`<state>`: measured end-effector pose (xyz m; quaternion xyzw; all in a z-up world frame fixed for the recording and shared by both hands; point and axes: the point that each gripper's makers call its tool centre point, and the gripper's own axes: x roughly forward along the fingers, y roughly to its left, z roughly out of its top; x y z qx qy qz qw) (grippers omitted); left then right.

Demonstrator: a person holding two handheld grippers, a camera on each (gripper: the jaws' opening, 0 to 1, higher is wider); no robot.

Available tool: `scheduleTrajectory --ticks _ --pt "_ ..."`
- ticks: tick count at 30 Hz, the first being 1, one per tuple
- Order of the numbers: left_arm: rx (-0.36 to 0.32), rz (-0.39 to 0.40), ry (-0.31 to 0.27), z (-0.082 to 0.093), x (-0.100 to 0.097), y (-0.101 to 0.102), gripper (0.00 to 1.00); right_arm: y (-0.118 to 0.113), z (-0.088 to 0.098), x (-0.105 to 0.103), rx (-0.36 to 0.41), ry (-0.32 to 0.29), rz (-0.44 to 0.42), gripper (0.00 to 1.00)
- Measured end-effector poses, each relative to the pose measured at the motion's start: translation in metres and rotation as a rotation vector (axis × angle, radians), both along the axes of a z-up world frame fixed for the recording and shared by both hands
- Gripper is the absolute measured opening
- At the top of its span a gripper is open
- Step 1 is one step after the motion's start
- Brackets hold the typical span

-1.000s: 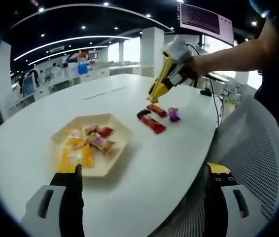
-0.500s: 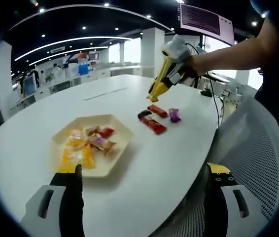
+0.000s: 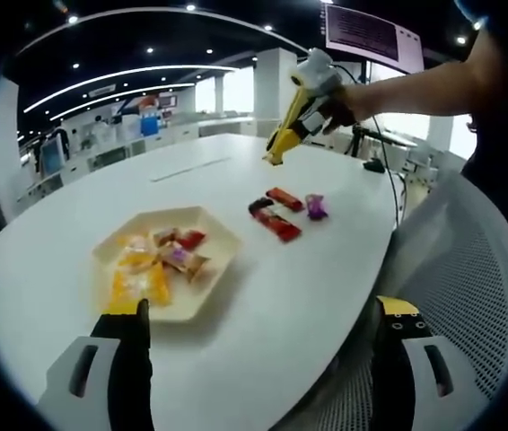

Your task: Place the target food into the container with the food tongs after gripping and lifting it, then release it inside without dropping or visibly crushing the food.

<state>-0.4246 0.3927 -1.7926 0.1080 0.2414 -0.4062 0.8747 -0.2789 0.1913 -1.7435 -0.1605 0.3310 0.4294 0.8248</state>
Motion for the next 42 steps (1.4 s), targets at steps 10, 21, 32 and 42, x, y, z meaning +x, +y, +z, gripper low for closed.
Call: scheduleTrajectory --ticks 10,21,32,42 --pt "0.016 -0.001 -0.013 0.0 0.001 0.001 0.99 0.005 0.005 -0.002 -0.021 -0.005 0.019 0.22" --pt "0.014 -0.004 -0.019 0.001 0.0 -0.001 0.99 0.022 0.024 0.008 0.002 -0.03 0.035 0.22" --pt "0.03 -0.006 -0.031 0.001 0.0 0.0 0.99 0.052 0.033 0.009 0.008 -0.045 0.076 0.22" --pt "0.024 0.001 -0.028 0.001 0.001 0.001 0.99 0.096 0.035 0.005 0.003 -0.045 0.145 0.22"
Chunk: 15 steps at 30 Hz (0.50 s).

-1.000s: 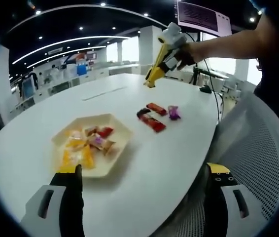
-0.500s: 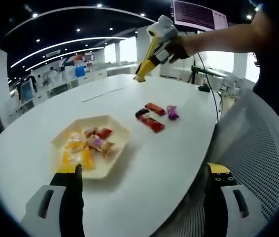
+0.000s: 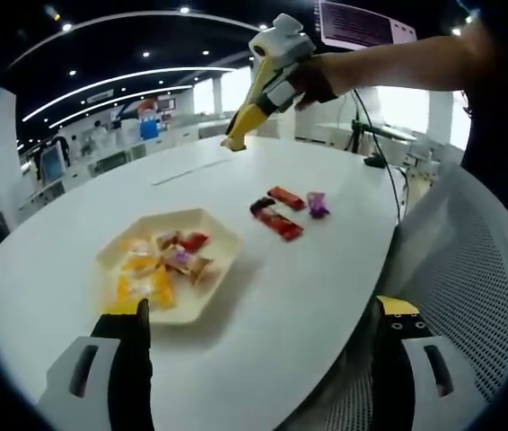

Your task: Place the target food into the container with the food tongs after gripping and lifting it, then release it inside without dropping or visibly crushing the food.

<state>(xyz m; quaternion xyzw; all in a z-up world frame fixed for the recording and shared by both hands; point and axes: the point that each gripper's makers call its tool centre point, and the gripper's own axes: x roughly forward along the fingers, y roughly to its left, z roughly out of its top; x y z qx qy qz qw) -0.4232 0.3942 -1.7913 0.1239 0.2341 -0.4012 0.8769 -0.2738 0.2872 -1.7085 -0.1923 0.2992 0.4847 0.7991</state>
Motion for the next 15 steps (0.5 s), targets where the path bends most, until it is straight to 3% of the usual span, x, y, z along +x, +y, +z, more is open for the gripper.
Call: scheduleTrajectory --ticks 15 --pt "-0.023 0.018 -0.008 0.004 0.002 0.001 0.99 0.051 0.001 -0.004 0.008 -0.005 0.051 0.22"
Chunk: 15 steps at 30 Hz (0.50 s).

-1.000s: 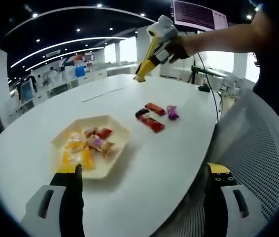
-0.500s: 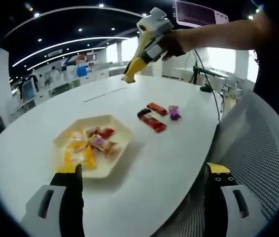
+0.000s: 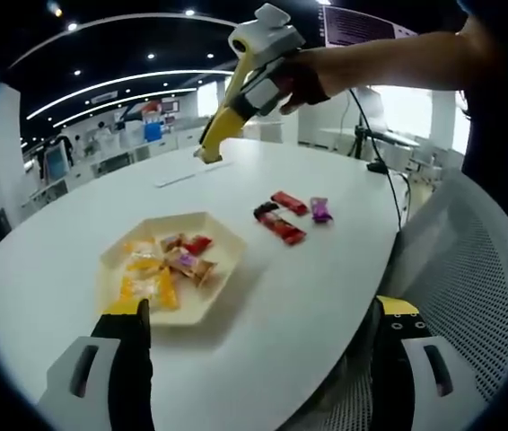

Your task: Place the target food into the container with the food tongs after gripping and lifting it, then release it inside without dropping or visibly crushing the food.

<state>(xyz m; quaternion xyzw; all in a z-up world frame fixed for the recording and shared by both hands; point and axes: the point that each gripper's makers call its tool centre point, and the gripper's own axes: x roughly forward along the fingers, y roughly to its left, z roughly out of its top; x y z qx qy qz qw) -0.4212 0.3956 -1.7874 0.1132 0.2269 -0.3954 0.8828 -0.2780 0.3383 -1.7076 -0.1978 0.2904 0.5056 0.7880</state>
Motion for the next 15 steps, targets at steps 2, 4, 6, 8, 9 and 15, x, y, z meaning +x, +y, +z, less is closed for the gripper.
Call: scheduleTrajectory --ticks 2,4,6,8,9,15 --pt "-0.005 0.004 0.001 0.001 0.0 0.0 0.99 0.006 0.0 -0.001 0.0 0.0 0.007 0.22" --pt "-0.006 0.004 0.0 0.001 0.0 0.0 0.99 0.011 0.0 0.0 0.001 -0.002 0.011 0.22" --pt "-0.003 -0.002 -0.002 0.001 0.0 0.0 0.99 0.015 0.0 0.001 -0.003 -0.007 0.016 0.22" --pt "-0.008 0.006 -0.003 0.001 0.001 0.0 0.99 0.017 -0.001 0.001 -0.006 -0.012 0.019 0.23" --pt "-0.01 0.01 -0.004 0.002 0.002 0.001 0.99 0.018 -0.002 0.002 -0.009 -0.013 0.02 0.23" --pt "-0.022 0.024 -0.009 0.004 0.004 0.002 0.99 0.027 -0.003 0.003 -0.006 -0.013 0.025 0.23"
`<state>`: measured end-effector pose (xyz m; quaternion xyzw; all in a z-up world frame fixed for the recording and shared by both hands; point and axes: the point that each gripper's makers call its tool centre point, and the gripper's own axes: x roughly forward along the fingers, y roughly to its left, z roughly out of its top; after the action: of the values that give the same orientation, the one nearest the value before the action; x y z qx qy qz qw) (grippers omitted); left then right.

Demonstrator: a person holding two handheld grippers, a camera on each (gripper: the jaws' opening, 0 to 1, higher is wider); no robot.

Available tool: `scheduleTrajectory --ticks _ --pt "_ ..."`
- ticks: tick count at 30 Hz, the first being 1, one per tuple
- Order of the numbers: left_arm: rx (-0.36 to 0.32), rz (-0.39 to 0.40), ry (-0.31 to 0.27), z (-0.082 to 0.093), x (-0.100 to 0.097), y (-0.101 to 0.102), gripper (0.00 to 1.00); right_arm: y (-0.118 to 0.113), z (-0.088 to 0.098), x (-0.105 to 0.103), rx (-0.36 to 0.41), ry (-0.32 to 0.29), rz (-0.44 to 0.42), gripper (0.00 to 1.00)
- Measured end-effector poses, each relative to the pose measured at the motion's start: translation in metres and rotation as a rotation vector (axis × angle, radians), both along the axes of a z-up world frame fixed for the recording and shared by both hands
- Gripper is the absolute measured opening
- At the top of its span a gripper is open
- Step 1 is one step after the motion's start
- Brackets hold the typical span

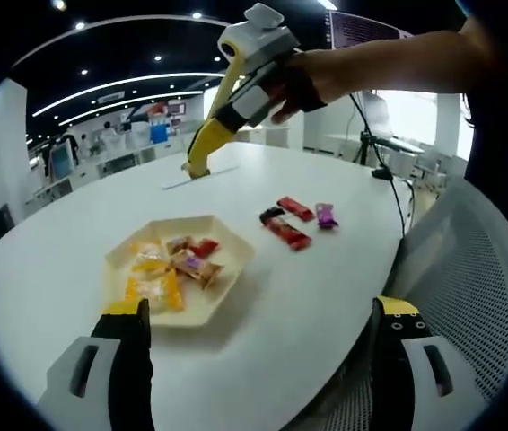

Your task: Place the target food into the container with the food tongs after gripping and lifting it, then release it inside without dropping or visibly crushing the food.

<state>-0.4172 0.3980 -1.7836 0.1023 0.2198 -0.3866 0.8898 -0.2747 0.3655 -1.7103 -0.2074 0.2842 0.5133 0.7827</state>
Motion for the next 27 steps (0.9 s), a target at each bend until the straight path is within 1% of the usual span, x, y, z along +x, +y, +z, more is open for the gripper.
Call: scheduleTrajectory --ticks 3,9,13,18,20,21,22,27 --pt "0.003 -0.007 -0.002 0.0 -0.001 -0.001 0.99 0.006 -0.001 0.0 0.006 0.004 -0.001 0.23" --pt "0.006 -0.005 -0.002 0.0 -0.001 0.0 0.99 0.007 -0.006 -0.001 -0.001 0.005 -0.012 0.24" --pt "0.007 -0.003 -0.01 0.001 0.0 0.0 0.99 0.008 -0.004 0.0 0.015 0.002 -0.022 0.25" --pt "0.001 0.016 -0.015 0.003 0.002 0.003 0.99 0.008 0.003 0.0 0.011 -0.014 -0.019 0.26" --pt "-0.006 0.01 -0.015 0.004 0.001 0.0 0.99 0.008 0.007 0.001 0.017 -0.015 -0.02 0.26" --pt "-0.007 -0.011 -0.024 0.005 -0.001 -0.004 0.99 0.008 0.008 0.001 0.018 -0.02 -0.021 0.26" --pt "0.005 -0.02 -0.032 0.005 -0.001 -0.004 0.99 0.007 0.009 0.001 0.022 -0.023 -0.027 0.26" --pt "0.002 -0.004 -0.016 0.002 0.0 -0.001 0.99 0.004 0.014 -0.006 0.028 -0.035 -0.026 0.27"
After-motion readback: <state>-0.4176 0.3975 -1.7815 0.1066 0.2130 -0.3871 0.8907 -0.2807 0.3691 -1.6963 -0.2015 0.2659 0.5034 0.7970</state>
